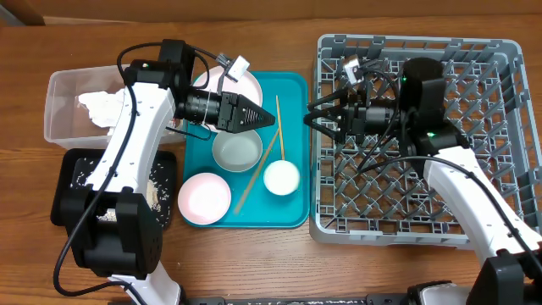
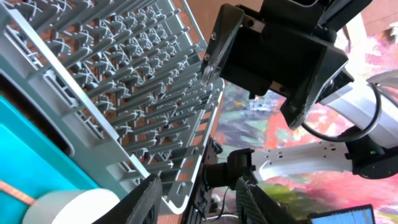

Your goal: Sort waste into correct bins and load items into the dishwasher

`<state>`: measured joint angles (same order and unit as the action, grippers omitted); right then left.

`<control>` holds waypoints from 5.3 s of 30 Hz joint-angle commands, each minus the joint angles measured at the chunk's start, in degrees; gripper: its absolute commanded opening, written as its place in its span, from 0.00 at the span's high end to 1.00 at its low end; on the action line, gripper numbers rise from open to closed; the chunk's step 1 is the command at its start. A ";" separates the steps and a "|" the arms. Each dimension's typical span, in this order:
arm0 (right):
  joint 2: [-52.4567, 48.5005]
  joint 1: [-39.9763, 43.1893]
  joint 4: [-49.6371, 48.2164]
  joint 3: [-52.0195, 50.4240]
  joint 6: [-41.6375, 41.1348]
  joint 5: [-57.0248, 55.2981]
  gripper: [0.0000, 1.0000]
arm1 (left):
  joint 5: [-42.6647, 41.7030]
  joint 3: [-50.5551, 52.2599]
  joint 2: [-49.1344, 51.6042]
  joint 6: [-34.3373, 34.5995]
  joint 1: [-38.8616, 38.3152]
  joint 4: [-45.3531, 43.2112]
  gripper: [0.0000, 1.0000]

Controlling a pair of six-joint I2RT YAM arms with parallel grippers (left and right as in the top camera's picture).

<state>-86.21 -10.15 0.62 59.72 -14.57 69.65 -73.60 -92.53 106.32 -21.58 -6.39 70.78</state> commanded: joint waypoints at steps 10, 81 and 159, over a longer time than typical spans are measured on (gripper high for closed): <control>0.35 3.72 8.81 0.52 -0.17 -11.98 0.19 | 37.46 -0.83 -0.26 11.26 -9.03 0.31 0.51; 2.78 -5.60 -10.23 0.50 -5.66 -6.54 0.39 | -6.99 -13.97 5.05 -8.68 -0.76 16.13 0.85; 9.73 -7.96 93.77 23.50 -13.68 -67.36 0.48 | 49.90 -13.97 5.05 14.97 -0.76 -5.64 0.60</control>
<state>-76.03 -18.00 92.88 82.32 -29.65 -0.16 -24.14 -105.91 111.92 -7.35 -6.76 64.84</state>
